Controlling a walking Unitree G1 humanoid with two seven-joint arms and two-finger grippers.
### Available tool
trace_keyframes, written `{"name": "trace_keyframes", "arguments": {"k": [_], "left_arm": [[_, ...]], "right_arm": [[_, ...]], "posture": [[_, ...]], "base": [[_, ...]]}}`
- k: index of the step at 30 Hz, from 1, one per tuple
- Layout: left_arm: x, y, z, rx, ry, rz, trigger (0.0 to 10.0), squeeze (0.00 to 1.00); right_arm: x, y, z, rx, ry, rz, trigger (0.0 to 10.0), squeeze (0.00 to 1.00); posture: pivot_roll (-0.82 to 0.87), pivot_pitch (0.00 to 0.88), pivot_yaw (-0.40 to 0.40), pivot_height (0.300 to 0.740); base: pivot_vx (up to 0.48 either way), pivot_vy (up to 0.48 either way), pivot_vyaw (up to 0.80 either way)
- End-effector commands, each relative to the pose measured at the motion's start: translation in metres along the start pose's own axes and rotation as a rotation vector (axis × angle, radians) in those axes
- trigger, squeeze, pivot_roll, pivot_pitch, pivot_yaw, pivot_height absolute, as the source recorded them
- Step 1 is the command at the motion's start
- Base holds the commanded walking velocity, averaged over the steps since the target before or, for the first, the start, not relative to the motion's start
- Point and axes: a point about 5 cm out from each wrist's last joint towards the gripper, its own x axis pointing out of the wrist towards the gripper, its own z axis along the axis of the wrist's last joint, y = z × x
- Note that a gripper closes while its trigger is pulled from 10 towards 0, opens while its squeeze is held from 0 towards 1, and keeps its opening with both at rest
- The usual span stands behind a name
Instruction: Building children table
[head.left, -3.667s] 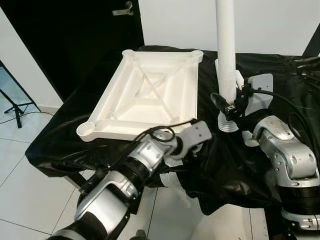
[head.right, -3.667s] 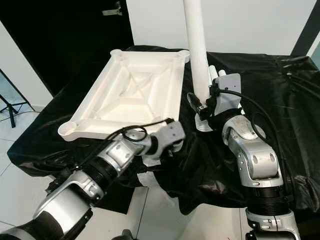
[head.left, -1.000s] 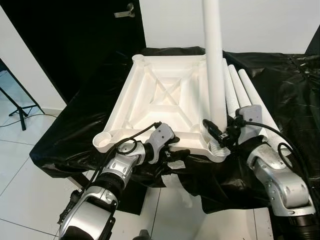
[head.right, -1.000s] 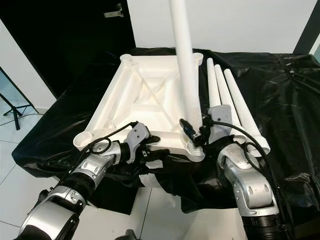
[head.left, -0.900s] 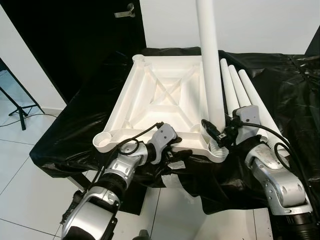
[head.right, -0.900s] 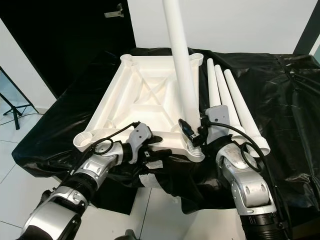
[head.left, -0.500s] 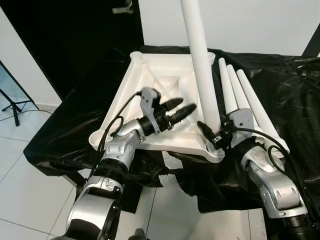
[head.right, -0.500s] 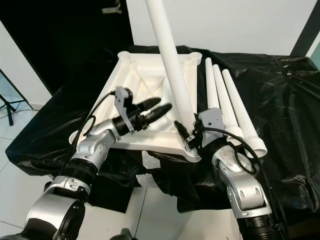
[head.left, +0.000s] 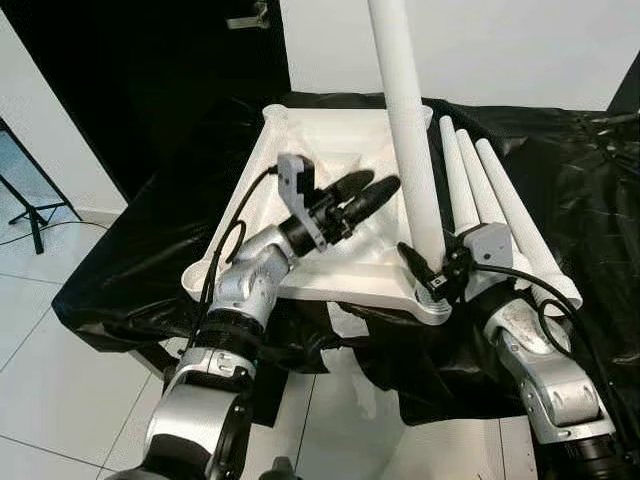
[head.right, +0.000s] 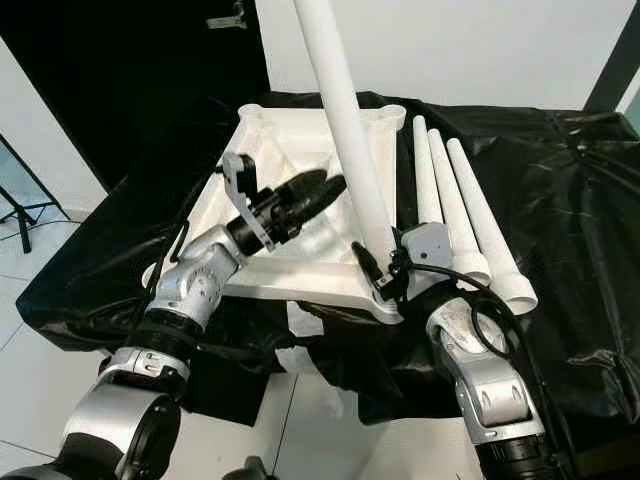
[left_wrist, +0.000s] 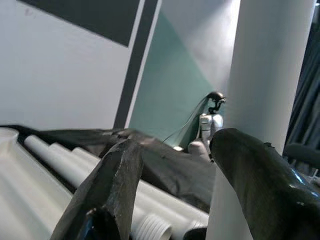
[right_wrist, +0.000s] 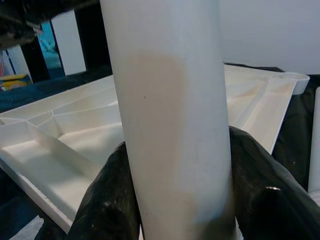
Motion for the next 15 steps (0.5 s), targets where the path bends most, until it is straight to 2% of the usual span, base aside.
{"name": "trace_keyframes", "arguments": {"k": [1, 5, 6, 11, 15], "left_arm": [[0.009, -0.015, 0.007, 0.01, -0.031, -0.172, 10.0, 0.0], [0.01, -0.024, 0.008, 0.001, -0.04, -0.248, 10.0, 0.0], [0.007, -0.032, 0.005, -0.006, -0.019, -0.329, 10.0, 0.0], [0.007, -0.038, 0.003, -0.005, 0.006, -0.364, 10.0, 0.0], [0.013, -0.045, 0.006, 0.021, 0.004, -0.397, 10.0, 0.0]], "right_arm": [[-0.002, 0.004, -0.016, 0.005, 0.087, 0.026, 10.0, 0.0], [0.001, 0.002, -0.015, 0.009, 0.088, 0.019, 10.0, 0.0], [0.003, 0.0, -0.014, 0.007, 0.086, 0.011, 10.0, 0.0], [0.003, -0.001, -0.014, 0.003, 0.081, 0.009, 10.0, 0.0], [0.004, 0.0, -0.016, -0.002, 0.093, 0.017, 10.0, 0.0]], "posture": [[0.1, 0.0, 0.037, 0.74], [0.1, 0.0, 0.036, 0.74], [0.1, 0.0, 0.037, 0.74], [0.1, 0.0, 0.037, 0.74], [0.1, 0.0, 0.037, 0.74]], "base": [[0.0, 0.0, 0.0], [0.0, 0.0, 0.0], [0.0, 0.0, 0.0], [0.0, 0.0, 0.0], [0.0, 0.0, 0.0]]}}
